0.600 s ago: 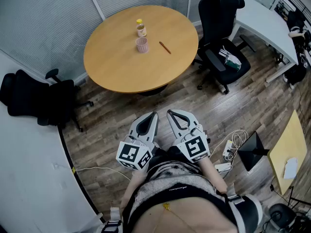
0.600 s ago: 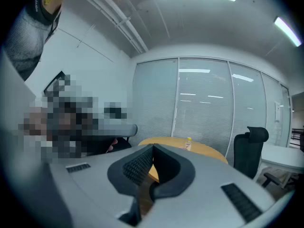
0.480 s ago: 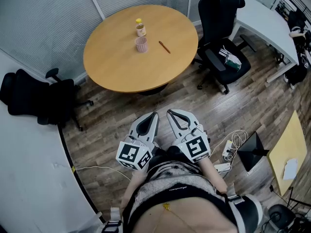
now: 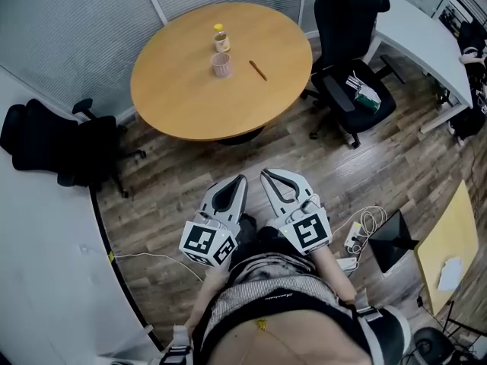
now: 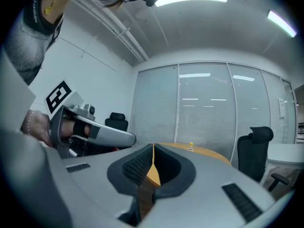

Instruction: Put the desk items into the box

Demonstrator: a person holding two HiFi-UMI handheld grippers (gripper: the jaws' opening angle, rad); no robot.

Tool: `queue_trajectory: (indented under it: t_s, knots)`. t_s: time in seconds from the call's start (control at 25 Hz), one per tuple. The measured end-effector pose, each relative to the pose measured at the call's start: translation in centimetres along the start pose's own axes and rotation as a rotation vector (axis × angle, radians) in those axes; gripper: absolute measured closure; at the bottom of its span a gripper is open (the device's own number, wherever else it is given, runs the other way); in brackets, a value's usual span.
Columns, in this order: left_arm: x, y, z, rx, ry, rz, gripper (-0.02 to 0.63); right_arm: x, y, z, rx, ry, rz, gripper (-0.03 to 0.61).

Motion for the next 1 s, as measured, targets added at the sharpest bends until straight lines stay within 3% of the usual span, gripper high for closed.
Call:
queue_trajectory:
  t_s: [0.32,1.0]
  knots:
    - [-2.5,1.9,0.6,0.013,-0.020,-0.038,0.612,1.5,2.5,0.0,0.025,0.010,-0.032,0.555]
    - [-14.6,8.5,4.8,-0.015,-0.028,-0.164,0.612,5.6,15.4,0.6,-0.033,0.029,-0.120,0.555]
Point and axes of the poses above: the fingertips, and each gripper's own axes: y forward along the fingers, x to its right, z out of its top, the point moved 6 cm from there along -y, backward along the fingers, and after that the axes turned 10 degrees about -z, right-handed, at the moved point
